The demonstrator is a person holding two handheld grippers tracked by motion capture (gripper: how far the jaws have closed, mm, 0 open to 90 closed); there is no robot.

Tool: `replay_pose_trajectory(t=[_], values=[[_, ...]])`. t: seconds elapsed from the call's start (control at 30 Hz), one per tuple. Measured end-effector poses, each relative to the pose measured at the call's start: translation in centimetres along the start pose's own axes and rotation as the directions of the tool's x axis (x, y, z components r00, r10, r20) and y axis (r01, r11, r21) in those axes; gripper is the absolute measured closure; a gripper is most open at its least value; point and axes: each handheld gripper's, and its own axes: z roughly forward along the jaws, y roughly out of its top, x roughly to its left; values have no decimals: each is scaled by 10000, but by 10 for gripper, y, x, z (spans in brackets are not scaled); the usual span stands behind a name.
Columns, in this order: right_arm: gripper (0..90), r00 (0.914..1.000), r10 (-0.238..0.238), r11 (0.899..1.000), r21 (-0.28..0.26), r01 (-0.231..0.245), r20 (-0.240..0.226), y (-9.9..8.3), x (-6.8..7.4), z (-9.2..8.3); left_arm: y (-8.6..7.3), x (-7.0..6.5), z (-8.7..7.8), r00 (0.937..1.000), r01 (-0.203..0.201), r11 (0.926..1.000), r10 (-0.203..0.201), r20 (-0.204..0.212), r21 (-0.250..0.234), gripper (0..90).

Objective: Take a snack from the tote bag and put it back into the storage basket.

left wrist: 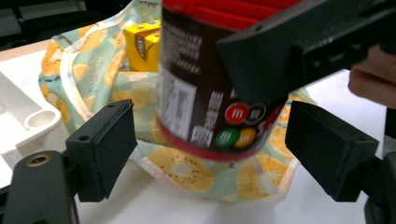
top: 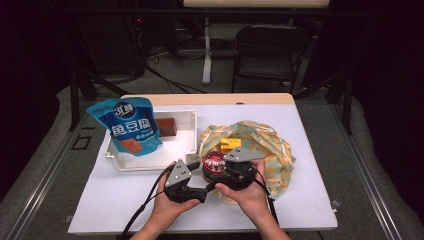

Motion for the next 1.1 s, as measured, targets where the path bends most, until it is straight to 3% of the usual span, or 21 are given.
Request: replay_pose_trajectory(t=[0.17, 0.33, 0.43, 0.53, 0.6, 0.8, 0.83, 0.97, 1.03, 1.1], values=[[253, 9998, -40, 10000, 28, 40, -218, 0, 7, 3, 0, -1, 1, 9996, -81, 10000, 80, 278, 9, 184], [252, 9993, -102, 9999, 111, 106, -365, -1, 12, 6, 0, -2, 2, 10000, -89, 10000, 89, 43, 15, 206], [252, 9988, -61, 9999, 108, 66, -492, -1, 13, 6, 0, 0, 1, 9996, -75, 10000, 74, 258, 16, 224], [252, 9982, -85, 9999, 139, 93, -600, -1, 15, 7, 0, -2, 2, 9998, -179, 9998, 179, -22, 2, 231], [252, 9973, -57, 9999, 154, 68, -728, -1, 15, 7, 0, -2, 2, 9997, -193, 9998, 192, 171, 43, 236], [249, 9963, 14, 9999, 132, -3, -861, -1, 15, 8, 0, -2, 0, 9995, -272, 9996, 270, 134, 84, 253], [248, 9959, 43, 9999, 125, -32, -904, -1, 14, 8, 0, -3, 0, 9997, -260, 9997, 260, -28, 31, 254], [212, 9924, 106, 9999, -83, -117, -1226, -1, 12, 7, 1, 4, -3, 9992, 205, 9998, -203, 358, -59, 262], [187, 9912, 135, 9995, -282, -174, -1313, 0, 11, 5, 1, 7, -4, 9997, 223, 9997, -222, 102, -82, 263], [175, 9894, 144, 9984, -523, -222, -1446, 2, 10, 2, 1, 10, -6, 9992, 307, 9995, -304, 276, -94, 263]])
